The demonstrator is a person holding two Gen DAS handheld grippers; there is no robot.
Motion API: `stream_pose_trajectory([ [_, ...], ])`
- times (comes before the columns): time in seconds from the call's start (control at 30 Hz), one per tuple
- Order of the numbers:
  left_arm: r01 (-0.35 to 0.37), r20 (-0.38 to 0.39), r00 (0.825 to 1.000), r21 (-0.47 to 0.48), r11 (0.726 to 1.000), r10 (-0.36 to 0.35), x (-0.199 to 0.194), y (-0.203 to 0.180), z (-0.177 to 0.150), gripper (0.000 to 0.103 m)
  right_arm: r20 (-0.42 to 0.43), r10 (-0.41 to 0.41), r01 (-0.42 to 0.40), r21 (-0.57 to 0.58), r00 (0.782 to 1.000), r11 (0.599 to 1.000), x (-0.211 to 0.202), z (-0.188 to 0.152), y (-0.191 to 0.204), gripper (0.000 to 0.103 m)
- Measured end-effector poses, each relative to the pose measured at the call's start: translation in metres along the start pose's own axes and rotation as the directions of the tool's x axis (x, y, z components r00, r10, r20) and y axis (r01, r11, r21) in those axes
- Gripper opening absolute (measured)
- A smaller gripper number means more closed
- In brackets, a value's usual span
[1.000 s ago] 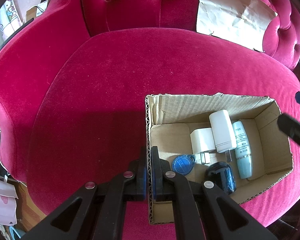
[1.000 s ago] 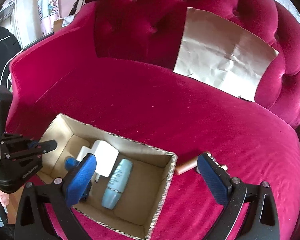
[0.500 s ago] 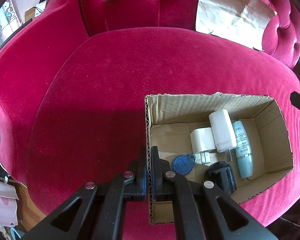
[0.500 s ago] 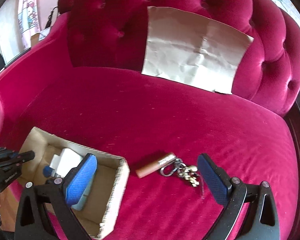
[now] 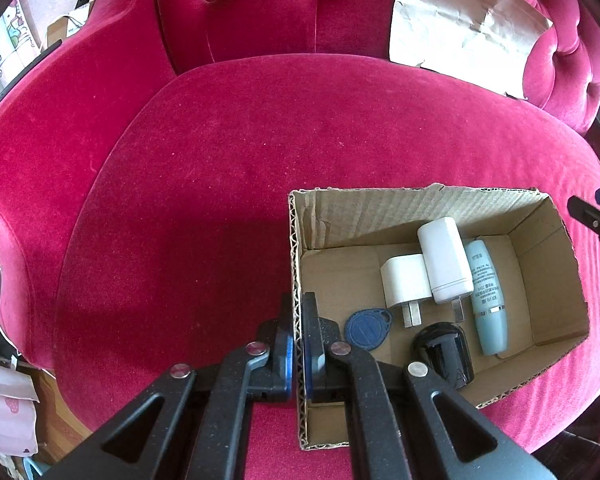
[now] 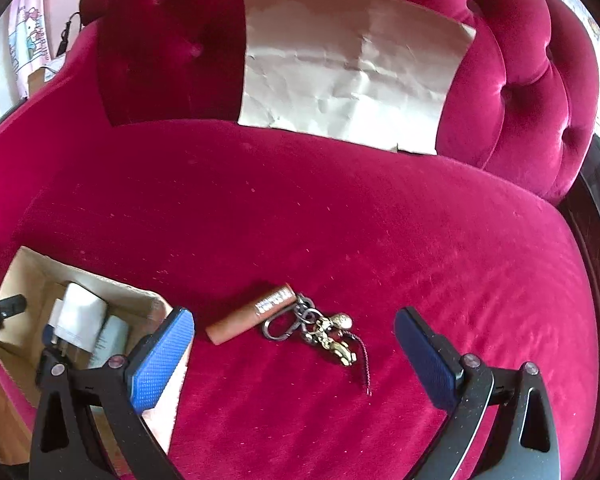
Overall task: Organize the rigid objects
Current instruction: 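Withdraw the right gripper from the box toward the brass-charm keyring, then lower the right gripper and close it on the keyring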
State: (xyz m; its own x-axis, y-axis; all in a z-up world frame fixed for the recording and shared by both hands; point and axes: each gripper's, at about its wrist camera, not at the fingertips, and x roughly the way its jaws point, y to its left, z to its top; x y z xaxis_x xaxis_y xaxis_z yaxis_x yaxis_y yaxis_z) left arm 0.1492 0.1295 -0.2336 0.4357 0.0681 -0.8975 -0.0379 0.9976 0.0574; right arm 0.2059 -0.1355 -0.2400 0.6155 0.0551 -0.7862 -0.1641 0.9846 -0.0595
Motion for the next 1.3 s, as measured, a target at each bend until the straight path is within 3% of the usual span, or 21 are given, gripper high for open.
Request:
stream_pose_trajectory([
  [0.57,-0.001,0.000,1.000,0.001,1.000,0.001,-0.001,-0.001,0.000,0.003,-0.071,-0.030,0.032,0.030,0.997,0.999,0.034,-0.018,-0.026,0.103],
  [1.17,-0.003,-0.001,1.000,0.003,1.000,0.003,0.000,-0.002,0.000,0.003,-0.098,0.008,-0.005,0.033,0.995,0.999,0.067,-0.014,-0.038,0.102],
  [1.3,-0.003,-0.001,1.000,0.002,1.000,0.003,0.000,-0.002,0.001,0.003,-0.085,0.011,-0.009,0.032,0.996,0.999,0.065,-0.014,-0.035,0.091],
])
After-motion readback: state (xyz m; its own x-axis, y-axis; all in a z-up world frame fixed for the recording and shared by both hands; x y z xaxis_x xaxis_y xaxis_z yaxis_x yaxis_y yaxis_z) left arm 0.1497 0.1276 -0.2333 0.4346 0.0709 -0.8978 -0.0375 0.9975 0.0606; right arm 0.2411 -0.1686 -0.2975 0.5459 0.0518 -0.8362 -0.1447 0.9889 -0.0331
